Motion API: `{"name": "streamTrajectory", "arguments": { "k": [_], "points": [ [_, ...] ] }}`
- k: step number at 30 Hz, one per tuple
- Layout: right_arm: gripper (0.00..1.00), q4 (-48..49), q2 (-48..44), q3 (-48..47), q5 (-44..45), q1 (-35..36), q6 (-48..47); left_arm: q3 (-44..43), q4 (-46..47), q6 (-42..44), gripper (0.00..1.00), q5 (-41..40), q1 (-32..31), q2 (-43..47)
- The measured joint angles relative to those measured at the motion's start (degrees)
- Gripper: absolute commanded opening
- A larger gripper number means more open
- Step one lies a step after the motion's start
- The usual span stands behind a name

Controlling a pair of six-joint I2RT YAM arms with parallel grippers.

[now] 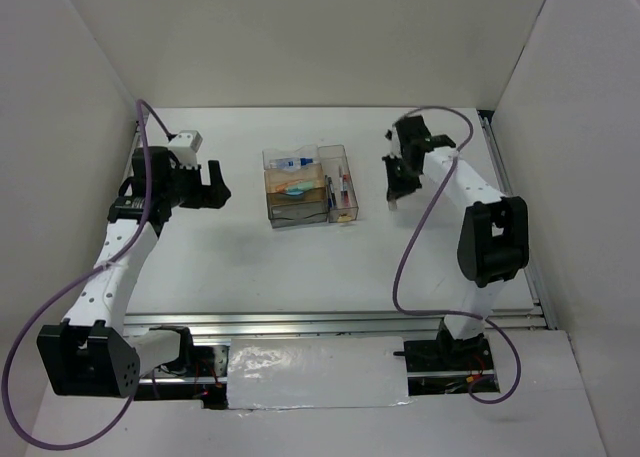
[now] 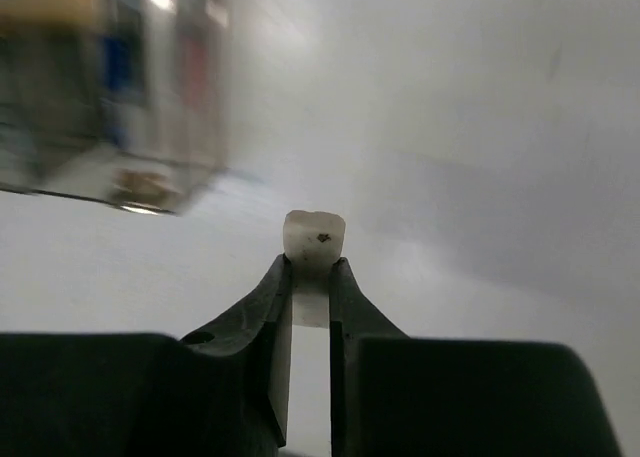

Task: Sort the stationery into containers
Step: Grab a piece of stationery with the right arm, then place the stationery into the container

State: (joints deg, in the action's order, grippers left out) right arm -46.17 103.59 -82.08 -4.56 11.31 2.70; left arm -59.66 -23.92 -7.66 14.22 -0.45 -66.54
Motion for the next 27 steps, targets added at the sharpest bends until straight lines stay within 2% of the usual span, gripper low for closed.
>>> {"name": "streamTrajectory", "arguments": {
  "k": [3, 6, 10, 14, 21, 27],
  "points": [
    [0.0, 0.8, -1.0, -9.4, -2.1, 4.2, -4.3, 0.3, 0.6, 0.1, 0.99, 1.3, 0.0, 0.0],
    [0.0, 1.9, -2.3, -17.9, -3.3, 12.5, -8.5, 0.9, 2.0, 0.1, 0.99, 2.3, 0.0, 0.3],
    [0.0, 3.4, -1.7, -22.3, -1.9, 23.0, -13.5, 1.1, 2.8, 0.2, 0.99, 2.6, 0.0, 0.5],
    [0.0, 4.8, 3.2, -24.8, 2.6, 30.9, -17.3, 1.1, 3.0, 0.2, 0.99, 2.5, 0.0, 0.2],
    [0.0, 11.1, 9.6, -21.5, 9.7, 34.6, -22.1, 0.9, 3.0, 0.3, 0.99, 2.1, 0.0, -1.0],
    [0.05, 15.3, 11.4, -18.3, 13.6, 34.9, -25.3, 0.9, 3.3, 0.3, 0.99, 1.8, 0.0, -1.5]
  ]
}}
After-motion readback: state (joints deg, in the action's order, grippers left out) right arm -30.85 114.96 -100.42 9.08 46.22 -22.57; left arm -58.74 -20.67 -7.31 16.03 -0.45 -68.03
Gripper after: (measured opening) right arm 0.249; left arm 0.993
